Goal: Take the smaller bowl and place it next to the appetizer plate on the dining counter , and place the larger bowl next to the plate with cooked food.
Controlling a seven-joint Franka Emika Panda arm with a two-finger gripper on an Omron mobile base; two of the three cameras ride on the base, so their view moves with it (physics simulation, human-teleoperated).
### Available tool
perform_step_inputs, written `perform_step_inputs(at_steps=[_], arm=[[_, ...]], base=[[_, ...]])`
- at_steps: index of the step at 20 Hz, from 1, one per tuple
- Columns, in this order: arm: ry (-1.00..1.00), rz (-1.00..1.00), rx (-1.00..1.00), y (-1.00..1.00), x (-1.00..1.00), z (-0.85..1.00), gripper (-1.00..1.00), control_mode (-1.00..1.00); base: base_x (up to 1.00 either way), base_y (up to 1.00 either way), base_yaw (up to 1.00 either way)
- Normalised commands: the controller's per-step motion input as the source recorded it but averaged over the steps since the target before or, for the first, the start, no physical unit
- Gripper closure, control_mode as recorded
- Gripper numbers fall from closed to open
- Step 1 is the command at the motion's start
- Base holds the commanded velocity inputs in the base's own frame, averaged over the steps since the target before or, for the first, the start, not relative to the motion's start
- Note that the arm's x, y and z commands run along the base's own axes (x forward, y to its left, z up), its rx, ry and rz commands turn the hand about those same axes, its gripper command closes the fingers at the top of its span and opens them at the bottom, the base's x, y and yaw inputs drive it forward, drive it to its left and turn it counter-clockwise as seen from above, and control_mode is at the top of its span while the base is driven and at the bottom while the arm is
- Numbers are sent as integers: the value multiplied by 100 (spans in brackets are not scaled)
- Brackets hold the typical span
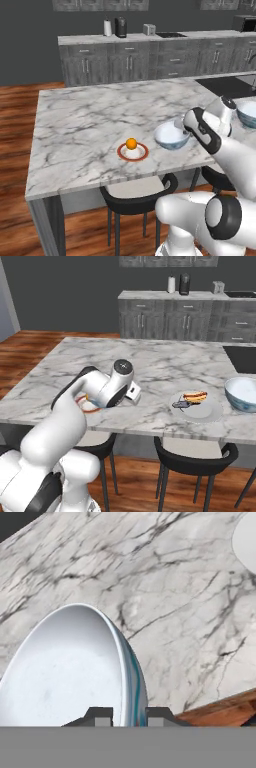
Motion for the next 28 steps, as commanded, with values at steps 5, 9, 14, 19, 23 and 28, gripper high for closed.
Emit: perform_step_inputs(at_steps=[5,9,14,19,23,28], arm=[[0,0,0,0,64,-45,100,-100],[0,0,0,0,61,-47,100,-100],[0,0,0,0,61,-49,100,-100],[0,0,0,0,56,-51,100,-100],[0,0,0,0,52,-47,100,-100],[-2,0,0,0,36,-40,100,-100]], base=[[0,0,0],[0,0,0],[0,0,0],[0,0,0],[0,0,0],[0,0,0]])
